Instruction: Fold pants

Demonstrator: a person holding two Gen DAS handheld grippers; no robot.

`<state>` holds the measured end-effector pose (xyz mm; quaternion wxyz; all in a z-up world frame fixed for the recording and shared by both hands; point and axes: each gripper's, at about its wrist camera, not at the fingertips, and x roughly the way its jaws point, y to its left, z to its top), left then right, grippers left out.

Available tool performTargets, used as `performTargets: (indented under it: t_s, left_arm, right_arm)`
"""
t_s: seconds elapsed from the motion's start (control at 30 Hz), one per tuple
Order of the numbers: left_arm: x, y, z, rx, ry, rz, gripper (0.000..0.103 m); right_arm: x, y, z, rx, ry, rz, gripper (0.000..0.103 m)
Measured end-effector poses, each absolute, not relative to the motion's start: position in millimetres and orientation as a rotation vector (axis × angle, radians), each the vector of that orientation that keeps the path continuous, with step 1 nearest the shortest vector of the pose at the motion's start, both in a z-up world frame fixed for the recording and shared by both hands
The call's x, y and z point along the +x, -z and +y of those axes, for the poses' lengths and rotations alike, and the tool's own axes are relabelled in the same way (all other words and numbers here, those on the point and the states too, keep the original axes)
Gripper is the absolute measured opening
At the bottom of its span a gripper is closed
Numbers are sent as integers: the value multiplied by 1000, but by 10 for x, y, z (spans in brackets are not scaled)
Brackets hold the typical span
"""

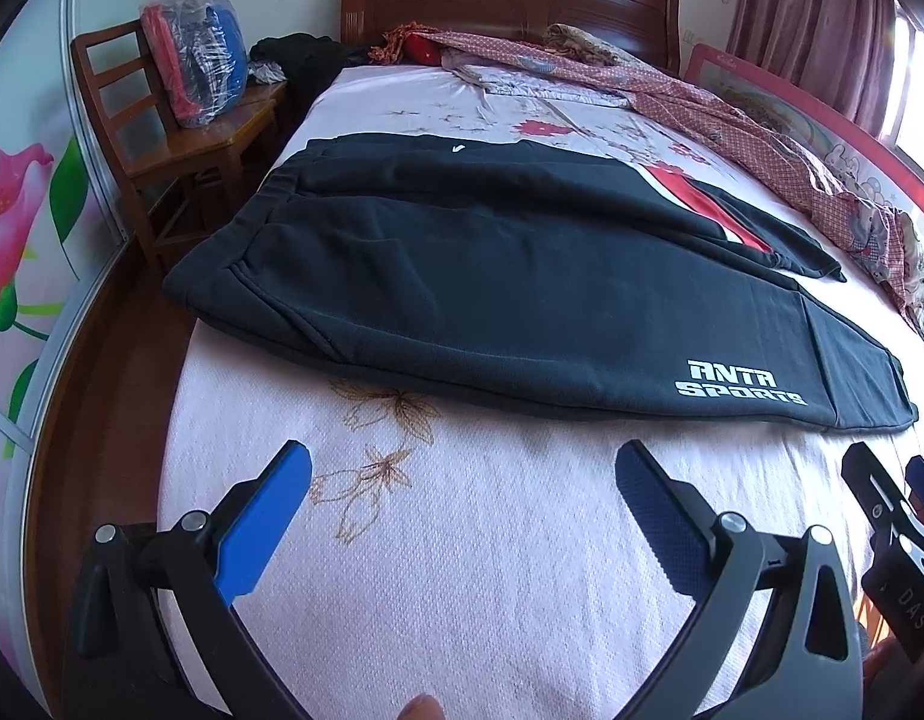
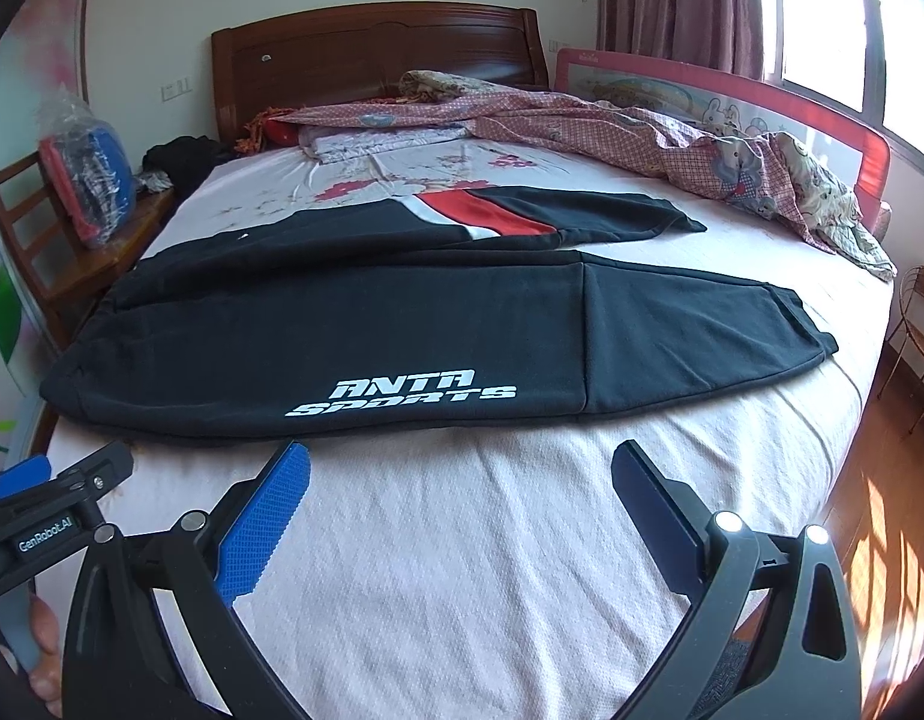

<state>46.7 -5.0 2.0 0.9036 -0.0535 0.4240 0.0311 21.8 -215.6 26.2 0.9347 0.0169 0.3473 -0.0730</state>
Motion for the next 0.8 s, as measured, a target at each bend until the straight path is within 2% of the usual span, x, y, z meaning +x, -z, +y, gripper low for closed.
performTargets:
  t_s: [0.8]
  left_arm:
    - [454,-19,-65,-112,-62,886,101]
  right_arm:
    - [235,-233,-2162,40,143,718,100]
